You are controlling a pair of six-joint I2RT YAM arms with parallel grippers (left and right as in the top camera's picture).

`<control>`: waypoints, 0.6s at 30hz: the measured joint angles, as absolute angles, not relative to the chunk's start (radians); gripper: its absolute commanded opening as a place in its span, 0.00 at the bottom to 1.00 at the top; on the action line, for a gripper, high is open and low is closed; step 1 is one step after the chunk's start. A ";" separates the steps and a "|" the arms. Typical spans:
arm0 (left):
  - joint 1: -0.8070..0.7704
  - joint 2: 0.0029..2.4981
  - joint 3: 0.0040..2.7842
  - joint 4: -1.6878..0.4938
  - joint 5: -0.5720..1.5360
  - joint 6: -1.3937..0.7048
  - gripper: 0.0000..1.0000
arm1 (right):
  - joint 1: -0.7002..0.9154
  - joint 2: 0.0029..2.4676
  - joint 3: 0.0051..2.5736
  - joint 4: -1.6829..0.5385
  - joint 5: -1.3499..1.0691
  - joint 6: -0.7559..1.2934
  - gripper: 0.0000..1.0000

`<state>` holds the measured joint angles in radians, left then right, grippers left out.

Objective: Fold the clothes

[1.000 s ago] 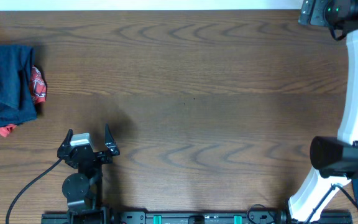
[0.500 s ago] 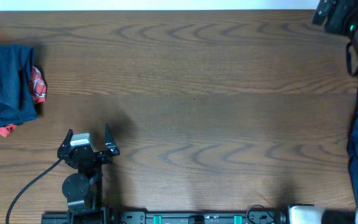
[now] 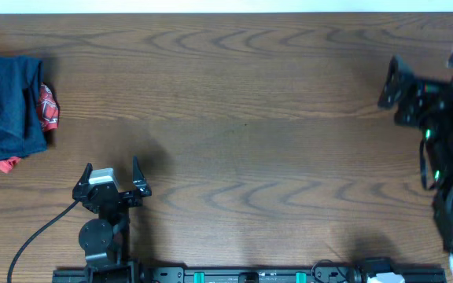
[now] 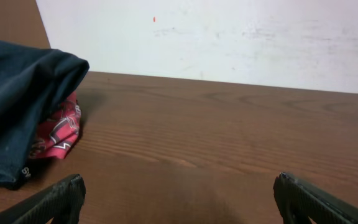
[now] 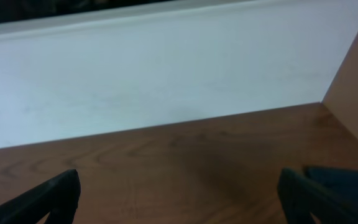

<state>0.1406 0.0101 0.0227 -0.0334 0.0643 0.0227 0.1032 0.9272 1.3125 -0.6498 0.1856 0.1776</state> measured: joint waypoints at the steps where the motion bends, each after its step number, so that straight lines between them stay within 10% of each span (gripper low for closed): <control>1: 0.141 0.010 0.023 -0.033 0.064 0.023 0.98 | 0.104 0.890 1.266 -0.625 0.184 0.179 0.99; 18: 0.141 0.010 0.023 -0.034 0.065 0.023 0.98 | 0.104 0.327 0.619 -0.393 0.175 0.292 0.99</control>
